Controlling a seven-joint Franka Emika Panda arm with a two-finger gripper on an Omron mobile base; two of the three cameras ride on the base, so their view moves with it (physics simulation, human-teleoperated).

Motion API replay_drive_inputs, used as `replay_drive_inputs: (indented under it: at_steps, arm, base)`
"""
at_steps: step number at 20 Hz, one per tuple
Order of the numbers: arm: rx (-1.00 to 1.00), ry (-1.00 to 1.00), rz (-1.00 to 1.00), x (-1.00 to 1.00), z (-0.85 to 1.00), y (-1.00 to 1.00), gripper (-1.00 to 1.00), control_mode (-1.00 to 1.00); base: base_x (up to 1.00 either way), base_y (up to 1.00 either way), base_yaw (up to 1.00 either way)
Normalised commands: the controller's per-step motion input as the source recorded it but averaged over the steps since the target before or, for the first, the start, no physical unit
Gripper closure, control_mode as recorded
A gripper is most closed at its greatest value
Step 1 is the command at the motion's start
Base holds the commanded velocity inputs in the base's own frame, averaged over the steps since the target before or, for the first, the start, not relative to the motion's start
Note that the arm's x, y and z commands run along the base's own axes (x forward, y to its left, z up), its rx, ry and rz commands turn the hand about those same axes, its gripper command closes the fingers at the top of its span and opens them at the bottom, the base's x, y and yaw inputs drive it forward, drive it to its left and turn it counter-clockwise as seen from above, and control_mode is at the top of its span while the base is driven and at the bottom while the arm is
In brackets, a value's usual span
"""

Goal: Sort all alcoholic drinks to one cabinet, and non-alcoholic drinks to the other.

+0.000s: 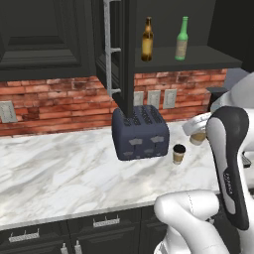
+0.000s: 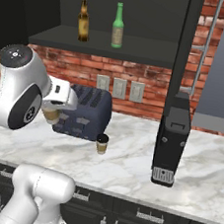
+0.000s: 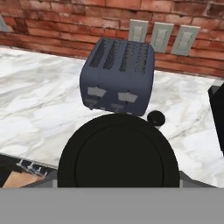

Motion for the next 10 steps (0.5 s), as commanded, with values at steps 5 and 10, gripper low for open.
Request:
replay_drive_inputs:
  at_steps: [5,10]
  arm:
    - [0.0,-0.04,-0.02,-0.24,0.08,0.02,1.0,-1.0]
    - [0.0,-0.04,0.0,-0.24,0.05,0.0,1.0,-1.0]
  base:
    - [0.0,0.0,0.0]
    - [0.0,0.0,0.0]
